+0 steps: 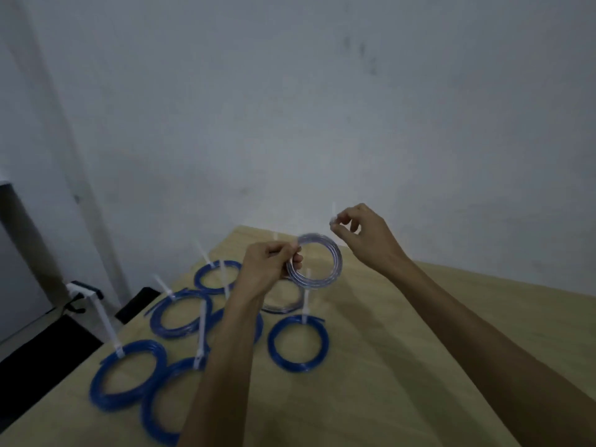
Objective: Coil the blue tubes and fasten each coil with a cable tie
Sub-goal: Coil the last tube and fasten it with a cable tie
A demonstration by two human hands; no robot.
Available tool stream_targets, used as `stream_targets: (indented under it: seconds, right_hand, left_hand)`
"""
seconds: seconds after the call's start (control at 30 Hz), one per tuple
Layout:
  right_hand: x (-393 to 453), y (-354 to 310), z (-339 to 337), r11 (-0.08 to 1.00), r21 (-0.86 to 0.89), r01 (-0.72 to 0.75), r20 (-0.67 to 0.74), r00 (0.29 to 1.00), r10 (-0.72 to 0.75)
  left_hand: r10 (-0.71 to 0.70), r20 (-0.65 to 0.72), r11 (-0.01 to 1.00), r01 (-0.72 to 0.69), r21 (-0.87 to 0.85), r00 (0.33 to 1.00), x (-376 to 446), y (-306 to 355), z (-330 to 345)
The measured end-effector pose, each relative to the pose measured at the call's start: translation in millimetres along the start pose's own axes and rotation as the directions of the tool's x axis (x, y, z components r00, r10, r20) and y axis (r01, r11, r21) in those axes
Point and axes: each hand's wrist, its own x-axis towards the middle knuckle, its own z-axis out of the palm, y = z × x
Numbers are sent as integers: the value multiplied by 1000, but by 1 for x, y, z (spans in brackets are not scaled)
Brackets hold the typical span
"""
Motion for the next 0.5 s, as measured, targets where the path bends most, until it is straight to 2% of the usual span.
stream_targets:
  seconds: [0.17, 0.3, 0.5]
  right_hand:
    - [-82, 17, -65, 993, 90, -70, -113, 990, 80]
    - [-143, 28, -97, 972, 187, -143, -40, 987, 153]
    - [-194, 45, -111, 950, 251, -188, 77, 982, 174]
  left_hand:
    - [-94, 105, 995, 91, 26, 990, -28, -47, 92]
    - [-134, 131, 991, 134, 10, 982, -41, -67, 141]
    - [-160, 145, 987, 162, 0, 976, -62, -76, 168]
